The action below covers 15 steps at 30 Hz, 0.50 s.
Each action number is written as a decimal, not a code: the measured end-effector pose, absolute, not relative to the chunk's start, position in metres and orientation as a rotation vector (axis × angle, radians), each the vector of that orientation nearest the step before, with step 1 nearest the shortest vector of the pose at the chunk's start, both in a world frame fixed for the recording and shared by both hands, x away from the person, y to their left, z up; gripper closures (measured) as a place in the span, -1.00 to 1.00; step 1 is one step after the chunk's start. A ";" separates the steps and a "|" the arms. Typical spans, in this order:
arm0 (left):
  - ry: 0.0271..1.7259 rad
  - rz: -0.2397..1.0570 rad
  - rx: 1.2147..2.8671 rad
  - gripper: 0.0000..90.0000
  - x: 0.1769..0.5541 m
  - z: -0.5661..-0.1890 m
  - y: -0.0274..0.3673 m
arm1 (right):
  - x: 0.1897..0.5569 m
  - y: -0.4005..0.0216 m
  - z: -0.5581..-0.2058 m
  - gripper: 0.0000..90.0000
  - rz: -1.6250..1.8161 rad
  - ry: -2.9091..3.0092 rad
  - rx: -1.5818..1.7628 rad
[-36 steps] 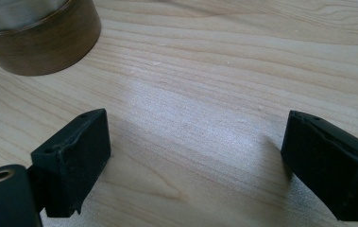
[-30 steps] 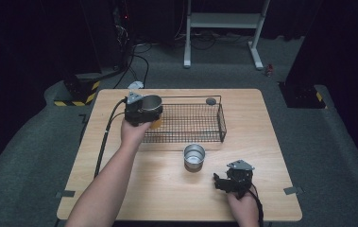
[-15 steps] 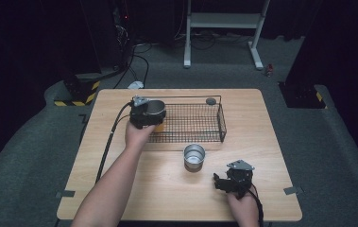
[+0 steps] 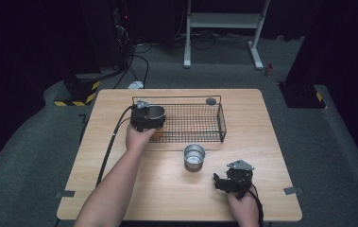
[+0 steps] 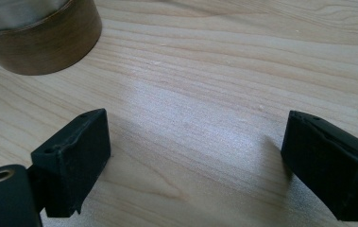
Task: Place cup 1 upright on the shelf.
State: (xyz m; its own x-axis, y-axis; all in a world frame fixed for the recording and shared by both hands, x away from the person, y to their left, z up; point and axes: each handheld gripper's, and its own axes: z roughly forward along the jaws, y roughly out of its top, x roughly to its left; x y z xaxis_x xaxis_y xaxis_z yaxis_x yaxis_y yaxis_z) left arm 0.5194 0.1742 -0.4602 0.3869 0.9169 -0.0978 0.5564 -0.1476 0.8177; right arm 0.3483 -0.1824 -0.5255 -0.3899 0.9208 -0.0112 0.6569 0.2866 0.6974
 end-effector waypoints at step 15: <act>1.272 0.579 1.830 -0.71 0.520 -0.464 0.171 | 0.348 -0.182 -0.525 -0.80 0.863 2.148 1.416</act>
State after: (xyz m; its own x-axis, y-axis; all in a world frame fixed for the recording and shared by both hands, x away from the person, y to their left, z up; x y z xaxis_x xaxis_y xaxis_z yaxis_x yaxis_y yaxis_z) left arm 0.5199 0.1713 -0.4635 0.3859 0.9193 -0.0776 0.5453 -0.1594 0.8230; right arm 0.3483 -0.1824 -0.5255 -0.3900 0.9207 -0.0113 0.6568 0.2868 0.6974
